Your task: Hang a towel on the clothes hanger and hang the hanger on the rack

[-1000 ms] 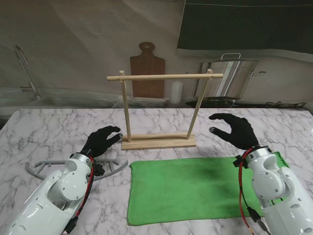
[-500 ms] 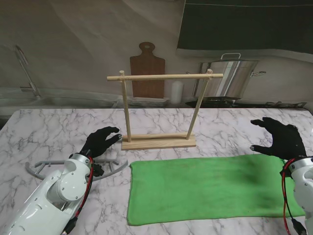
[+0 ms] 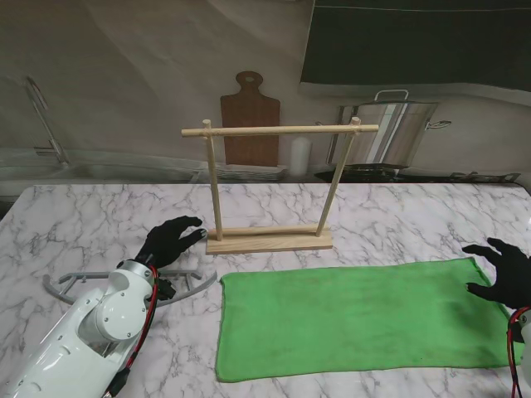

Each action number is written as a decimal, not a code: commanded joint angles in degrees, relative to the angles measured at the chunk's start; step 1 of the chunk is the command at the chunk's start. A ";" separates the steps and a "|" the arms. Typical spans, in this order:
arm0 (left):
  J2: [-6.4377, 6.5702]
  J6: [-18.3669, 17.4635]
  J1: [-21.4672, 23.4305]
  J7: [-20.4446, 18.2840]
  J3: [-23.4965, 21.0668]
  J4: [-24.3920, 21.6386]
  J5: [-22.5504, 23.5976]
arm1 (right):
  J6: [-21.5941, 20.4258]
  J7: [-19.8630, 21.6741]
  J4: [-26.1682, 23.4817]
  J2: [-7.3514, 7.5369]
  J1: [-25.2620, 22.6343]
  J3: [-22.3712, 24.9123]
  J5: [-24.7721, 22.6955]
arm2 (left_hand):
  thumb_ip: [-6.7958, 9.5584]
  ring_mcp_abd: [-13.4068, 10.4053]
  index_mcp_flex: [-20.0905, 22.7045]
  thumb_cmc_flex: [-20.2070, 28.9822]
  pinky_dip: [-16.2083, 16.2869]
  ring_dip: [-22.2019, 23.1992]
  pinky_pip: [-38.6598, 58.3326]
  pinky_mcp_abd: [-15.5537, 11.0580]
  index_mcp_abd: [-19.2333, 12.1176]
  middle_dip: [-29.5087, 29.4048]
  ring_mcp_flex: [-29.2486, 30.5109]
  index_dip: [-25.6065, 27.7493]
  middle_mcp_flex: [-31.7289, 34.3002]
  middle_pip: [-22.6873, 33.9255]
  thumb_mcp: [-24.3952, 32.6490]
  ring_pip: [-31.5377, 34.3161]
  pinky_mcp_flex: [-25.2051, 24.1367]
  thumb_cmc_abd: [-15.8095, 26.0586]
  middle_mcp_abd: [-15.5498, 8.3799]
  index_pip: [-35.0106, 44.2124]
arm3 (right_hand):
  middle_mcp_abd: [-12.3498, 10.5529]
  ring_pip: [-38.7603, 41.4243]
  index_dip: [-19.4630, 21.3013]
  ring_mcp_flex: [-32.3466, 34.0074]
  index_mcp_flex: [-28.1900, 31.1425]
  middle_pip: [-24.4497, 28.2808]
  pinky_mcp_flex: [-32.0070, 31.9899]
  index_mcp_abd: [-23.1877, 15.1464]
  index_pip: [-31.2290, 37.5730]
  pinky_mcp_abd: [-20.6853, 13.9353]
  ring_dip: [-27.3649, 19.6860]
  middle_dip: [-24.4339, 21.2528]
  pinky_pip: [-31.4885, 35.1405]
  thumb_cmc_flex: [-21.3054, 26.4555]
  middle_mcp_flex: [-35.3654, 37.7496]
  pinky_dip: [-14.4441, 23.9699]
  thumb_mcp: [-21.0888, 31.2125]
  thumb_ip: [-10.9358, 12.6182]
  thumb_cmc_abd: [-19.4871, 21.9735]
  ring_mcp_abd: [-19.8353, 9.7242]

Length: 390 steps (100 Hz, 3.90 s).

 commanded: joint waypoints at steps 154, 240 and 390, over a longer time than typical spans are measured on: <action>-0.06 0.52 -0.20 -0.89 0.37 0.46 -0.16 | 9.39 -6.97 17.47 -0.21 6.06 -10.17 3.22 | -1.23 -0.25 -1.08 0.41 1.17 0.44 -2.97 -0.11 -0.04 -0.26 -0.57 -0.59 -0.15 -0.29 -0.76 -0.42 -0.50 3.63 -0.28 -1.27 | -5.52 0.31 -14.02 1.42 22.71 3.67 0.45 -7.58 27.09 -3.27 -3.10 2.05 -5.68 9.93 2.92 -1.75 6.98 -17.75 5.44 -4.80; -0.19 -0.33 -0.18 -0.17 0.17 0.94 -0.39 | -1.35 -21.25 14.43 -3.17 6.89 -11.03 7.62 | -1.25 -0.33 -1.25 0.19 1.26 0.52 -3.10 -0.12 -0.11 -0.18 -0.41 -0.57 -0.05 -0.23 -0.80 -0.34 -0.51 3.78 -0.39 -1.30 | 8.62 33.02 3.48 37.54 33.65 36.19 11.92 12.74 35.74 0.46 19.10 25.53 23.12 20.25 56.04 -4.22 7.61 -18.11 10.37 -3.07; -0.59 -1.62 1.42 2.76 -2.68 0.97 0.28 | 26.73 -12.09 -17.41 -7.44 7.77 -49.47 19.89 | -1.23 -0.39 -1.27 0.32 1.22 0.55 -3.42 -0.11 -0.02 -0.19 -0.63 -0.58 -0.42 -0.33 -0.75 -0.43 -0.71 3.81 -0.30 -1.33 | 10.13 41.24 1.00 52.17 37.96 43.46 17.43 22.20 35.94 1.92 21.89 30.27 33.13 19.78 64.49 -1.86 16.78 -18.51 3.28 2.40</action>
